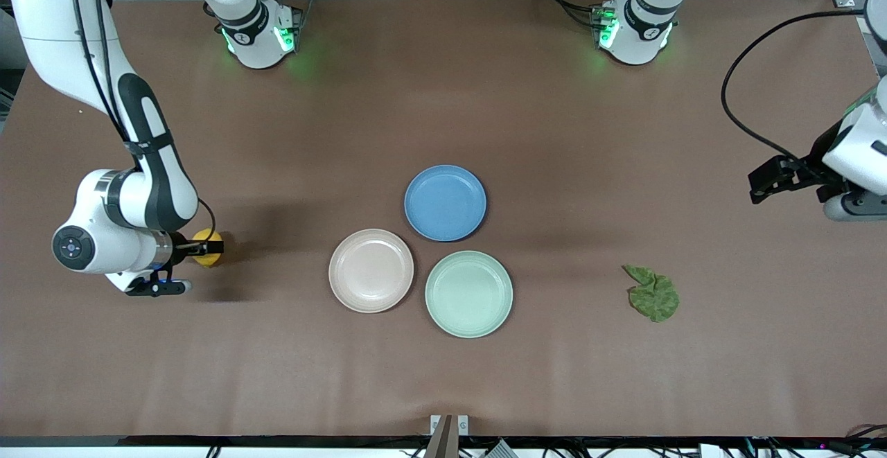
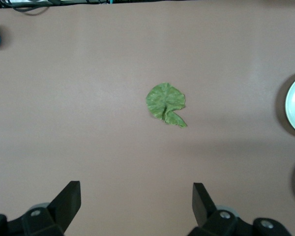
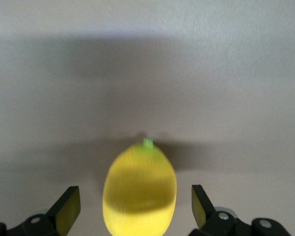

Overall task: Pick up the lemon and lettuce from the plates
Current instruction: 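Raise the left gripper away from the lettuce while the right gripper holds the lemon, then open the right gripper to drop the lemon onto the table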

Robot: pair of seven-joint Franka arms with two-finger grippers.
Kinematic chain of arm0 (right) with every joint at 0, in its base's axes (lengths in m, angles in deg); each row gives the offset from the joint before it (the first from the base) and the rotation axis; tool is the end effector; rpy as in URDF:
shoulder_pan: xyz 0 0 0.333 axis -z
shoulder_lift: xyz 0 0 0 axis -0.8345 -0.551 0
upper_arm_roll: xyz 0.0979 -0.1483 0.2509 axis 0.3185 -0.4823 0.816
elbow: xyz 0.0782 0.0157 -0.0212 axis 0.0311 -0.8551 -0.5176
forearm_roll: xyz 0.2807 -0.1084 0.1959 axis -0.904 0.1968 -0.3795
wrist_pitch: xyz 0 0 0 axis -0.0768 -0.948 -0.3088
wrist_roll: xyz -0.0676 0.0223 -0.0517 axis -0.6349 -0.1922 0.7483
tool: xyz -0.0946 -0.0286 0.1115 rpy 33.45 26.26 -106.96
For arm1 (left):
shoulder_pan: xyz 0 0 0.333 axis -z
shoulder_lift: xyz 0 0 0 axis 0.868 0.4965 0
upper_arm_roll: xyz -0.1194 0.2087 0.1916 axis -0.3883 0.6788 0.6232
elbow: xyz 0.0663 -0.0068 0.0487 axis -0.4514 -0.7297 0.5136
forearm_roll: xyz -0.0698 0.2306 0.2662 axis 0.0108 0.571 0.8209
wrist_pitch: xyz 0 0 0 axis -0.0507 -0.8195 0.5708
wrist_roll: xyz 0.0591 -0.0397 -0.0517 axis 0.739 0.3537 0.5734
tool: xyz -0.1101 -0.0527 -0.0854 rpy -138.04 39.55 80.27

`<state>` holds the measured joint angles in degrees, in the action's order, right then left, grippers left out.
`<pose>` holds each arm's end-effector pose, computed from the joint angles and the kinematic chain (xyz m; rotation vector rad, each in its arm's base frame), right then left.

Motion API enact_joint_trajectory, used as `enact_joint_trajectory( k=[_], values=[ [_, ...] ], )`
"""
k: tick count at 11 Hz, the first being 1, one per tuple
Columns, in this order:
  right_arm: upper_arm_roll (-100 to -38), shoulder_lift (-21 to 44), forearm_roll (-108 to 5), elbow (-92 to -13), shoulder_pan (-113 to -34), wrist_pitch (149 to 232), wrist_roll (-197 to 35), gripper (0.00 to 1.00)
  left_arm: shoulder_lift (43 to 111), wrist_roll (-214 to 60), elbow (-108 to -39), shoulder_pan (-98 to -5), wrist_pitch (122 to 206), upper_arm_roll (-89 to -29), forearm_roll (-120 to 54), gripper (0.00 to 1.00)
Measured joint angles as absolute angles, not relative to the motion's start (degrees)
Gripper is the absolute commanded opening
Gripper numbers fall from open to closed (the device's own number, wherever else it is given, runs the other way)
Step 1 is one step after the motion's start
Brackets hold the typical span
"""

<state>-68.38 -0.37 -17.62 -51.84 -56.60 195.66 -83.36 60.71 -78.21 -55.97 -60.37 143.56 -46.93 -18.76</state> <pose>0.6058 -0.0436 0.1887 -3.1030 -0.0369 0.3599 0.5812 -0.0415 0.5547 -3.0729 0.0279 -0.1381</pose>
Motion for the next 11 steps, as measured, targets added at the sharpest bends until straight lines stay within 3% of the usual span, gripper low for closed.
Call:
enact_joint_trajectory(
  k=[6, 11],
  values=[
    [-67.8, 2.9, -17.6, -50.0, -56.5, 192.5, -84.0, 1.00, 55.8, -79.5, -60.4, -61.3, 143.1, -46.9, -21.5, 1.00],
    [-67.6, 14.2, -17.6, -48.9, -56.6, 184.3, -84.0, 1.00, 53.7, -79.4, -62.7, -61.7, 143.1, -46.9, -21.6, 1.00]
  ],
)
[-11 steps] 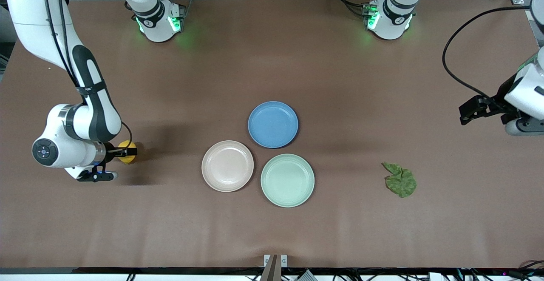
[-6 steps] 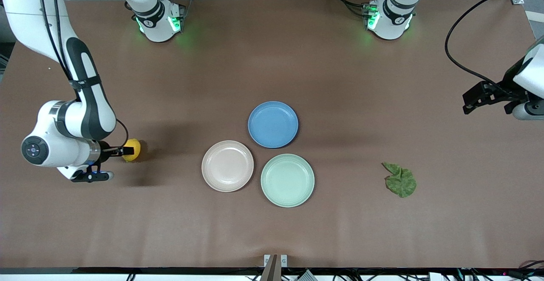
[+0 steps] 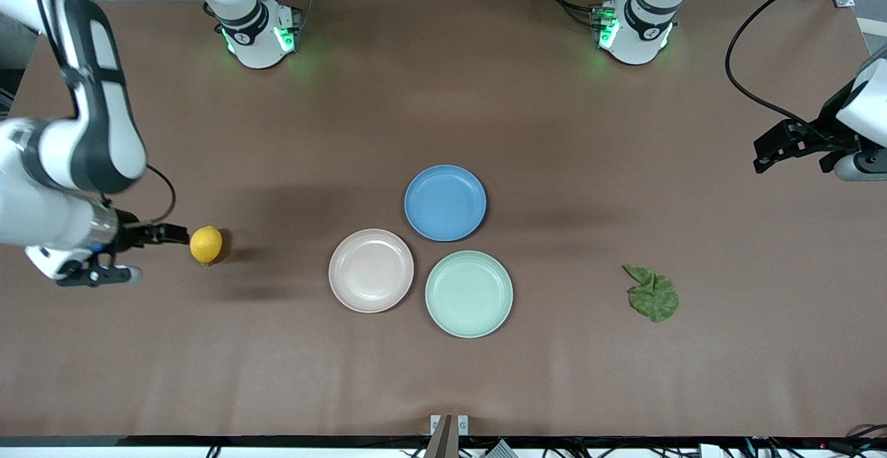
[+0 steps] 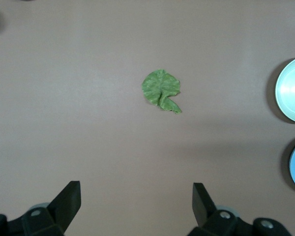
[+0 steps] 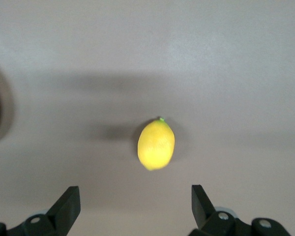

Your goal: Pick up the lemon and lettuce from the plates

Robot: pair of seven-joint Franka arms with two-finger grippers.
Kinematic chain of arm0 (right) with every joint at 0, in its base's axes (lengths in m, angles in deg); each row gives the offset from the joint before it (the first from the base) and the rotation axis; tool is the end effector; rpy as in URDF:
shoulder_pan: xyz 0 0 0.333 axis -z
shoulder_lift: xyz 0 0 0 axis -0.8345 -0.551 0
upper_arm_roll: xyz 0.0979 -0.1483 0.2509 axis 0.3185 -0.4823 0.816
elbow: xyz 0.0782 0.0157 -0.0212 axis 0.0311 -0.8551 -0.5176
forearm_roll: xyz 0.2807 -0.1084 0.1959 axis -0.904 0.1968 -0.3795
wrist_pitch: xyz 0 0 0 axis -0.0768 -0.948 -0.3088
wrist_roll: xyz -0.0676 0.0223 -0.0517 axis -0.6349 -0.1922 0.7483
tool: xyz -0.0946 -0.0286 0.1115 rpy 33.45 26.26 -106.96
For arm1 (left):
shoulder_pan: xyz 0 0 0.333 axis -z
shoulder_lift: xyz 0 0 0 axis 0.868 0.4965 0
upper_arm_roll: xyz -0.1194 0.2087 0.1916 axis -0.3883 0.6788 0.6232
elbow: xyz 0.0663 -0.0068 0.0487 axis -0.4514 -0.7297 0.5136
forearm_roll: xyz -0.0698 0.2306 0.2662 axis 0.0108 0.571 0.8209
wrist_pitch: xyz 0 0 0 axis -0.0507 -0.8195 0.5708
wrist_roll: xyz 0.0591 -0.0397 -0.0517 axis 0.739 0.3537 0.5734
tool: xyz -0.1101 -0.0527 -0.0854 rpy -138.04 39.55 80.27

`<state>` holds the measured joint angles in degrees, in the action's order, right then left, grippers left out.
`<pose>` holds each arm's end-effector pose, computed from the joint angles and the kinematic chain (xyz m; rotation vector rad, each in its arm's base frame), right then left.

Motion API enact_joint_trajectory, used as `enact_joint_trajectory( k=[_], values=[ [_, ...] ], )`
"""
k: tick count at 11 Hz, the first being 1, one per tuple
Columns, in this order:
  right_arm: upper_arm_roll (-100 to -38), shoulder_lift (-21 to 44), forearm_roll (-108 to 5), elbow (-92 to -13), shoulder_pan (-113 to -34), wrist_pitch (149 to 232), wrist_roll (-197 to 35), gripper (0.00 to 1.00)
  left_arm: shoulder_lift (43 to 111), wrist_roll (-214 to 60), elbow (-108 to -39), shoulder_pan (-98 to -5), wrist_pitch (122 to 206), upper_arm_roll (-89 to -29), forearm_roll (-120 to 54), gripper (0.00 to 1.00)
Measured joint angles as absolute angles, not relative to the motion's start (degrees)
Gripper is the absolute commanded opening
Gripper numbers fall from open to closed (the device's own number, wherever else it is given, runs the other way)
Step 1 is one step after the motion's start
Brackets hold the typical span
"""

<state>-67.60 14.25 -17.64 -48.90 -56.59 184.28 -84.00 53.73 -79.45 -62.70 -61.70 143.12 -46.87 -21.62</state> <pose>0.6052 -0.0330 0.3522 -3.0968 -0.0827 0.1890 0.5445 -0.0349 0.5690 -3.1084 0.0210 -0.1272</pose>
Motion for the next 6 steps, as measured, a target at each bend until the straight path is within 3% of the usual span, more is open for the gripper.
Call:
enact_joint_trajectory(
  k=[6],
  values=[
    [-67.6, 21.8, -17.7, -47.4, -56.6, 173.2, -82.5, 1.00, 53.6, -78.6, -62.9, -61.9, 143.1, -46.8, -23.0, 1.00]
  ],
)
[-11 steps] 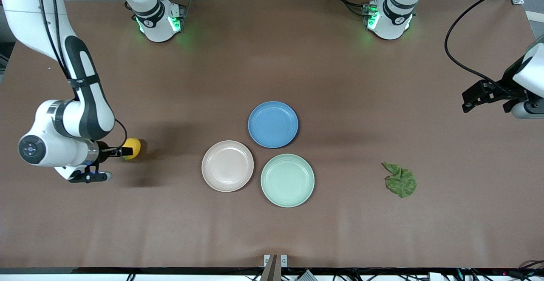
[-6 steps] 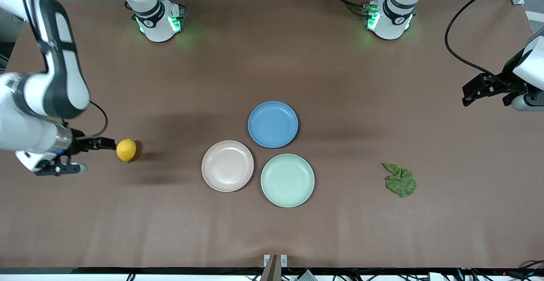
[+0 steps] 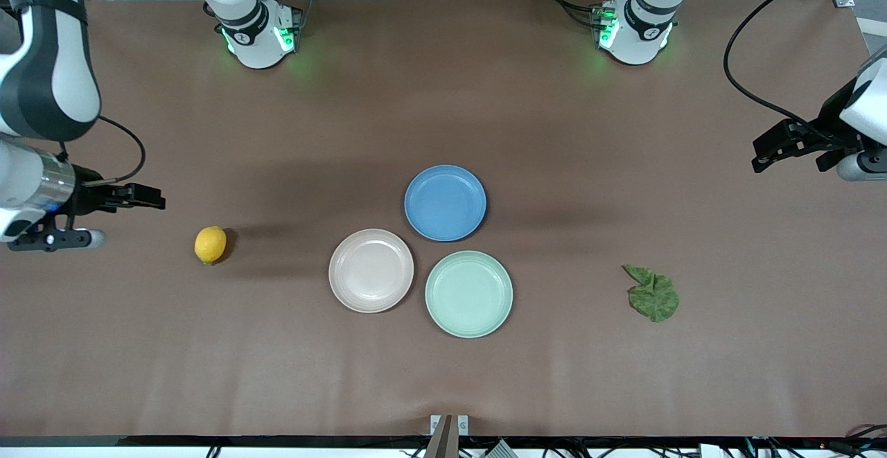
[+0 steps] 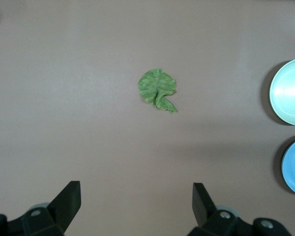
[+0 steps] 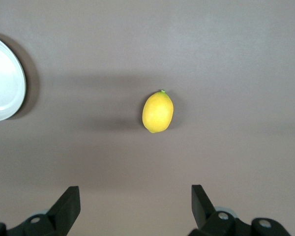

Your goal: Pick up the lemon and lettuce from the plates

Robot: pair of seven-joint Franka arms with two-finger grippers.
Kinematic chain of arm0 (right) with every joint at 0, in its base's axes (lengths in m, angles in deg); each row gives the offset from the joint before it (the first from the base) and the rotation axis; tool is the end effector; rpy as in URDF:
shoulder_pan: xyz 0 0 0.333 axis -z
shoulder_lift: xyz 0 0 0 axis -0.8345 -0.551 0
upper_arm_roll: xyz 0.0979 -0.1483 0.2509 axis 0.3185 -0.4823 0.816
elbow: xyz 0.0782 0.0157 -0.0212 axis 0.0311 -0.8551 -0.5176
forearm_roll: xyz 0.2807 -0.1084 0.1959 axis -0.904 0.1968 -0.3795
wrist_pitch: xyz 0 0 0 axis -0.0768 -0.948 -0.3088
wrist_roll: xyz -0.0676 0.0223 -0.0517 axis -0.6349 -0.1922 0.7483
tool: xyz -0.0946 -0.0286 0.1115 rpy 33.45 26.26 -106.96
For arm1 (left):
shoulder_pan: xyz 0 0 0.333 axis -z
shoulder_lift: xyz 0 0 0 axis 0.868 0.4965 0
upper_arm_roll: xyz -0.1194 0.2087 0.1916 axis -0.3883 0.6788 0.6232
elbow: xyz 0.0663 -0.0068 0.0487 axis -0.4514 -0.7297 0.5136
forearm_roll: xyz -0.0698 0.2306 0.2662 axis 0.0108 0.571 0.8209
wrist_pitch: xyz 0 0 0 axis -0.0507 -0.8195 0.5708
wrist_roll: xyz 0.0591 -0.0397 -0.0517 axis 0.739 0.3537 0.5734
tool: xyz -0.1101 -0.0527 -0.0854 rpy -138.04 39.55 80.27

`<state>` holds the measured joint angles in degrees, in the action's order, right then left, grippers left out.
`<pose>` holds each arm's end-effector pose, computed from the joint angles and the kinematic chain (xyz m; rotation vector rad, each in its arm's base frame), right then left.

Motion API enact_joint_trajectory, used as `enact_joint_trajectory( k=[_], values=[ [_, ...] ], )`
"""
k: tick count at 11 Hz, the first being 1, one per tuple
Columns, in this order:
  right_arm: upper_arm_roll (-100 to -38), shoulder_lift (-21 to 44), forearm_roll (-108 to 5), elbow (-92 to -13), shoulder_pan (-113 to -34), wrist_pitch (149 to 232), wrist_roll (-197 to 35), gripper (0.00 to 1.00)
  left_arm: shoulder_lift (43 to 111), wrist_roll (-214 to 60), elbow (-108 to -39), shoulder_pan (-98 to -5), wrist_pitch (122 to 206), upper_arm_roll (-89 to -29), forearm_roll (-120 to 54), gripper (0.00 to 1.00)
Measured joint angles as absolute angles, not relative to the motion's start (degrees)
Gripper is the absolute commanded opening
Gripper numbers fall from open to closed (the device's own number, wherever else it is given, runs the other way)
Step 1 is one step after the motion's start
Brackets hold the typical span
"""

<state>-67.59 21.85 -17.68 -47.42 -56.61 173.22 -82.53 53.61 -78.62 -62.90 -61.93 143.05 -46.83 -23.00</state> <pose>0.5724 -0.0297 0.4286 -3.0796 -0.0535 0.2408 0.5435 -0.0356 0.5684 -3.1327 -0.0113 -0.1215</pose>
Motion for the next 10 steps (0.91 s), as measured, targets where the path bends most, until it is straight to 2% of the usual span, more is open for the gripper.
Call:
enact_joint_trajectory(
  k=[5, 10],
  values=[
    [-67.6, 24.3, -17.7, -46.0, -56.8, 167.8, -77.4, 1.00, 53.6, -78.6, -62.9, -61.9, 143.0, -46.9, -23.0, 1.00],
    [-67.5, 25.6, -17.9, -45.4, -57.2, 166.3, -76.3, 1.00, 53.6, -78.6, -62.9, -61.9, 143.0, -46.8, -23.0, 1.00]
  ],
)
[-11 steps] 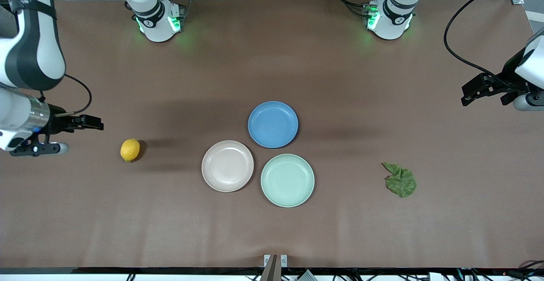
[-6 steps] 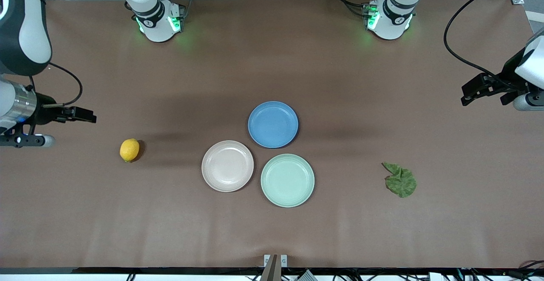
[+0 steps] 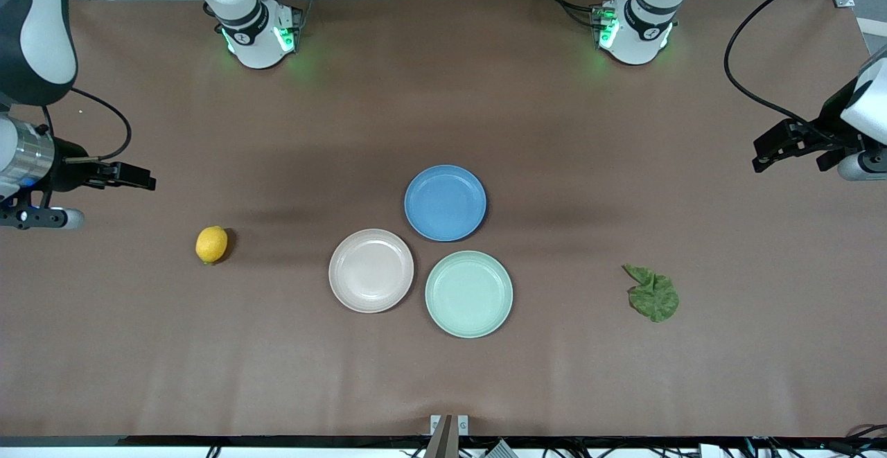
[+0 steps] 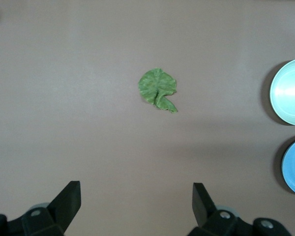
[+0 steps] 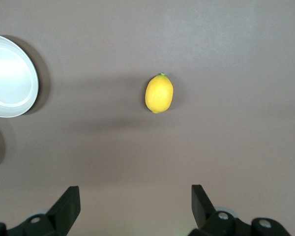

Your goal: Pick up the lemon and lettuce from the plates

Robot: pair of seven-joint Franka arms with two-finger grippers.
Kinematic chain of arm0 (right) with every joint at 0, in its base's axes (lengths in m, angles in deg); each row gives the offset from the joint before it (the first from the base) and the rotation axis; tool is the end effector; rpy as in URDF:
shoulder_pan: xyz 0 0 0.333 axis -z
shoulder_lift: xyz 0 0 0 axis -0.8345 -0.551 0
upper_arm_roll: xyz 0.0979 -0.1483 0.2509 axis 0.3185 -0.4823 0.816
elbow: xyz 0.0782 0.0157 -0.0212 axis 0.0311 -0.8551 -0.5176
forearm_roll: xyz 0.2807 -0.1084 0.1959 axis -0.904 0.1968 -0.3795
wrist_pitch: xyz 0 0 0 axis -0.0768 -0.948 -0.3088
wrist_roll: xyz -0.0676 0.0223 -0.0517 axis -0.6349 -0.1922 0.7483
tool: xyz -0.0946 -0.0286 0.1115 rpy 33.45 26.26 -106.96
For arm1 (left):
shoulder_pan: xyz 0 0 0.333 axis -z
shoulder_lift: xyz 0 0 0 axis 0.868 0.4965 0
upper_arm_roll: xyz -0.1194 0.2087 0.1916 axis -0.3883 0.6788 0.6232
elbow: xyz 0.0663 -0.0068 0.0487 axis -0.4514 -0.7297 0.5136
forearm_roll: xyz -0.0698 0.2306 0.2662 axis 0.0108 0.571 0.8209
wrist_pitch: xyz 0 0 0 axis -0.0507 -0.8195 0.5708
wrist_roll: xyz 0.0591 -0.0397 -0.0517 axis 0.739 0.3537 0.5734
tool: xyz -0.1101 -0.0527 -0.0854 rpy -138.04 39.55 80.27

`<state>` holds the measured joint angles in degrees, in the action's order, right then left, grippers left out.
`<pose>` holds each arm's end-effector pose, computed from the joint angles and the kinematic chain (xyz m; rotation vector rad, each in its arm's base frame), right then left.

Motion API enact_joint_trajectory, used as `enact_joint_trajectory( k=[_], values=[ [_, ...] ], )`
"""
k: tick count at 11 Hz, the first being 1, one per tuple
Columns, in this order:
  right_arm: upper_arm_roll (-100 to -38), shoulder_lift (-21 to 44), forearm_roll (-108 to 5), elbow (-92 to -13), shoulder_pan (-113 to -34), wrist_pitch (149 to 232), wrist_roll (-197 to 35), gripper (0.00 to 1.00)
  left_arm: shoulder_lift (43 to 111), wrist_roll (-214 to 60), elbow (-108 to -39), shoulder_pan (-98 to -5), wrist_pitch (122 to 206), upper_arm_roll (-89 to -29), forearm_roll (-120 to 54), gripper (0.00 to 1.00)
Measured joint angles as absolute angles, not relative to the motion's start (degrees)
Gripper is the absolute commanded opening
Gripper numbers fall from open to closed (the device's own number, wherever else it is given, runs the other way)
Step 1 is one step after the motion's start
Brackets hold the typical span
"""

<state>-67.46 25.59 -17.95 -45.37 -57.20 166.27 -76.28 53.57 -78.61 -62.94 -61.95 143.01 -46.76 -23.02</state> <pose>0.5515 -0.0204 0.4729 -3.0742 0.0875 0.2761 0.5433 -0.0348 0.5684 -3.1328 -0.0141 -0.1203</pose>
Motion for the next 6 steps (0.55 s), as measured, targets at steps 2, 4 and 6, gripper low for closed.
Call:
enact_joint_trajectory(
  k=[2, 4, 6],
  values=[
    [-67.5, 27.3, -17.9, -44.4, -57.2, 164.4, -76.3, 1.00, 53.6, -78.6, -62.9, -61.9, 143.0, -46.8, -23.0, 1.00],
    [-69.5, 30.6, -17.9, -42.8, -58.6, 161.4, -76.3, 1.00, 53.5, -78.6, -62.7, -61.9, 143.0, -46.8, -23.0, 1.00],
    [-73.8, 33.3, -17.9, -40.0, -61.0, 157.8, -77.0, 1.00, 53.5, -78.6, -62.7, -61.9, 143.0, -46.8, -23.0, 1.00]
  ],
)
